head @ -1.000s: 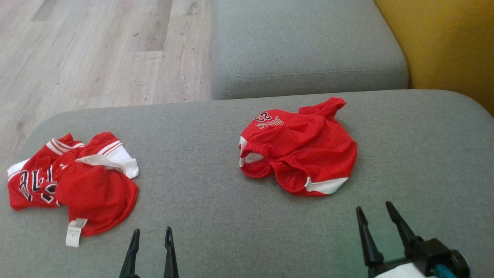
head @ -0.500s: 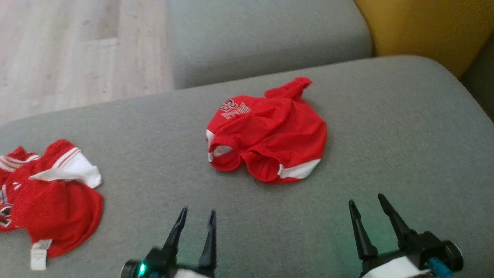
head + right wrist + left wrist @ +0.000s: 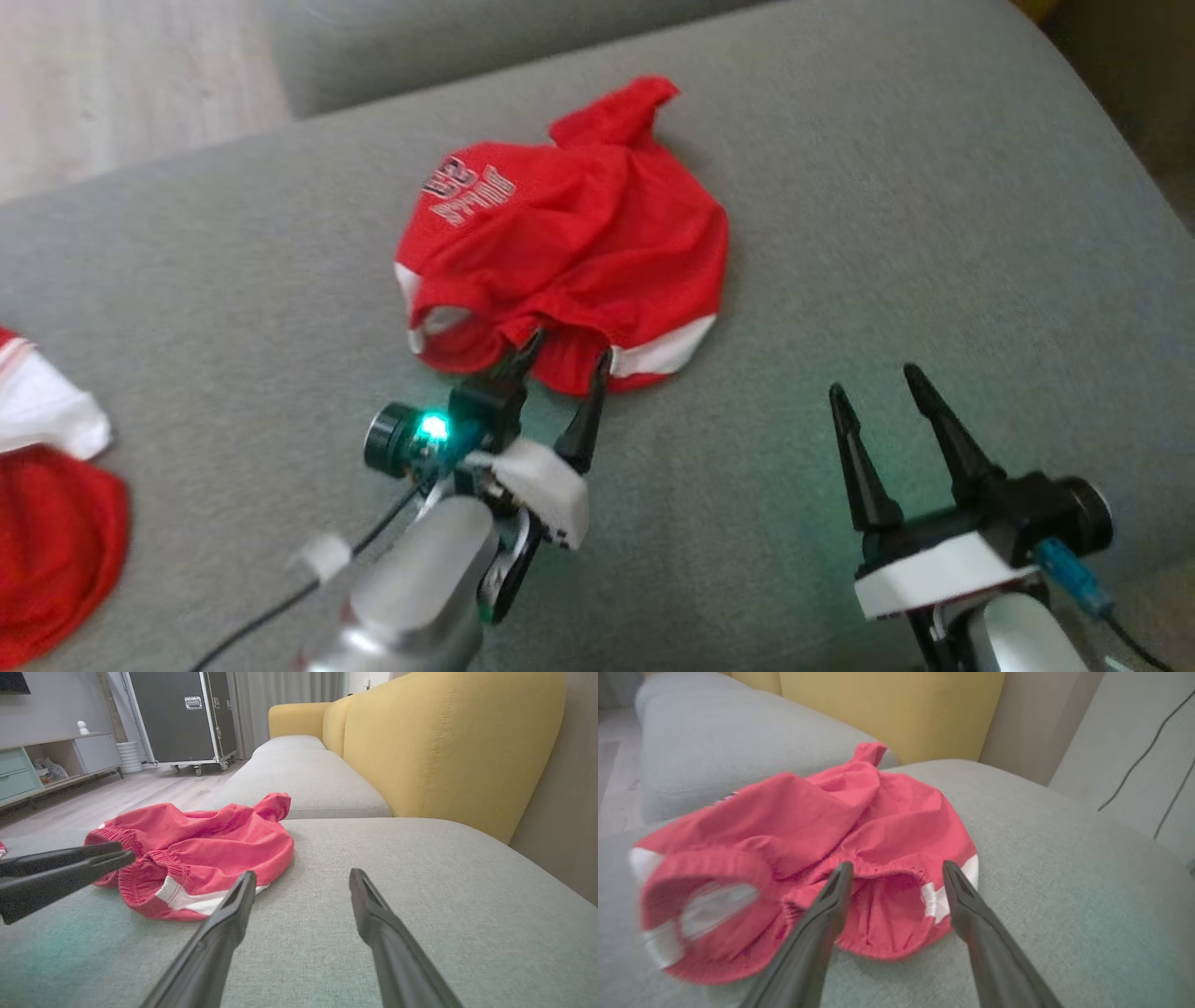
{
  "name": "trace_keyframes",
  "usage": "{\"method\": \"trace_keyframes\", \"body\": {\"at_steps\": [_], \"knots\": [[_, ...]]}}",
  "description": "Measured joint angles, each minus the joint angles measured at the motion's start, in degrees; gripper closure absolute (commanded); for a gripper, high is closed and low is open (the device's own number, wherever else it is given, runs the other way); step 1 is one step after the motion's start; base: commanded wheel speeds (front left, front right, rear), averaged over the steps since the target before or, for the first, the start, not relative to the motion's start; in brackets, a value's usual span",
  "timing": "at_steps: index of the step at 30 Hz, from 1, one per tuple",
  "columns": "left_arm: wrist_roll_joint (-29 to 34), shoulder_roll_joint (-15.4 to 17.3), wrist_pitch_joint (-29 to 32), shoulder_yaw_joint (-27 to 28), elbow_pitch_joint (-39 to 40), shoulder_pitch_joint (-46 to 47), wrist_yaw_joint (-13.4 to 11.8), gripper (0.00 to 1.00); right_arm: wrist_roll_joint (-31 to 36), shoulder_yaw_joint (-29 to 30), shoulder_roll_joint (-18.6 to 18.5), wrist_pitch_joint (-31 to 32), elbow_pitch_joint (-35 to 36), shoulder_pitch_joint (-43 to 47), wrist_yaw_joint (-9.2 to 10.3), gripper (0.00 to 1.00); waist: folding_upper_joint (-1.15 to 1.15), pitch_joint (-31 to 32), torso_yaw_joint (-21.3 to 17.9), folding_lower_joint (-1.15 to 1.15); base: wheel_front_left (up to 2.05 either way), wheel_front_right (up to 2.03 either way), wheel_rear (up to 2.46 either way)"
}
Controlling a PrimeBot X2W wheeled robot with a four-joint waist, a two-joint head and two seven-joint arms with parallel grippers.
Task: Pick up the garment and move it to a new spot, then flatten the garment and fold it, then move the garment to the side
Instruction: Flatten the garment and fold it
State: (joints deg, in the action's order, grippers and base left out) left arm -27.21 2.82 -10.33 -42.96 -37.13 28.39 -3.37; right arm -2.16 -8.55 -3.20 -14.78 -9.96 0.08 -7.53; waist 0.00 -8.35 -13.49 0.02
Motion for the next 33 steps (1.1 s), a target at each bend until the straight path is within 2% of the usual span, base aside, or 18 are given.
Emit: {"method": "trace_keyframes", "body": {"at_steps": [5,10,11,12,13,17,23,29,31,33], "knots": [[-5.1,-0.1,5.0,-4.5,-4.0,4.1,-1.0,0.00,-0.4,0.1,0.0,0.0,-0.1,-0.9,0.00,0.00,0.00,-2.9,-2.7,-0.01,0.00,0.00,0.00],[-9.1,0.0,6.7,-7.1,-6.5,6.2,-2.0,0.00,-0.4,0.6,0.1,0.0,-0.1,-1.0,0.00,0.00,0.00,-4.4,-5.2,-0.01,0.00,0.00,0.00],[-9.6,-0.1,6.5,-7.3,-6.8,6.6,-2.1,0.05,-0.4,0.6,0.1,0.0,-0.1,-1.0,0.00,0.00,0.00,-4.5,-5.5,-0.01,0.00,0.00,0.00],[-9.8,-0.1,5.7,-7.6,-7.1,6.8,-2.4,0.94,-0.4,0.7,0.2,0.0,-0.1,-1.0,0.00,0.00,0.00,-4.5,-5.9,-0.01,0.00,0.00,0.00],[-9.8,0.0,5.4,-8.1,-7.5,7.1,-2.3,1.00,-0.4,0.7,0.2,0.0,-0.2,-1.0,0.00,0.00,0.00,-4.5,-6.1,-0.01,0.00,0.00,0.00],[-11.6,0.0,2.9,-10.4,-7.4,8.5,0.2,1.00,-0.4,1.0,0.4,0.0,-0.4,-1.0,0.00,0.00,0.00,-3.7,-6.7,-0.02,0.00,0.00,0.00],[-14.4,-0.1,2.5,-13.2,-0.9,14.9,3.6,1.00,-0.4,1.2,0.4,0.0,-0.8,-0.9,0.00,0.00,0.00,-1.0,-6.3,-0.02,0.00,0.00,0.00],[-14.7,0.5,2.7,-10.4,4.1,26.1,3.9,1.00,-0.9,0.9,0.5,0.0,-1.0,0.0,0.00,0.00,0.00,2.3,-5.1,-0.02,0.00,0.00,0.00],[-14.8,1.9,3.7,-9.0,7.2,28.5,3.9,1.00,-0.9,0.9,0.5,0.0,-0.9,1.0,0.00,0.00,0.00,3.6,-4.2,-0.03,0.00,0.00,0.00],[-15.9,4.7,4.8,-8.3,9.9,28.4,3.8,1.00,-0.9,1.1,0.5,0.0,-0.8,2.0,0.00,0.00,0.00,4.6,-3.1,-0.03,0.00,0.00,0.00]]}}
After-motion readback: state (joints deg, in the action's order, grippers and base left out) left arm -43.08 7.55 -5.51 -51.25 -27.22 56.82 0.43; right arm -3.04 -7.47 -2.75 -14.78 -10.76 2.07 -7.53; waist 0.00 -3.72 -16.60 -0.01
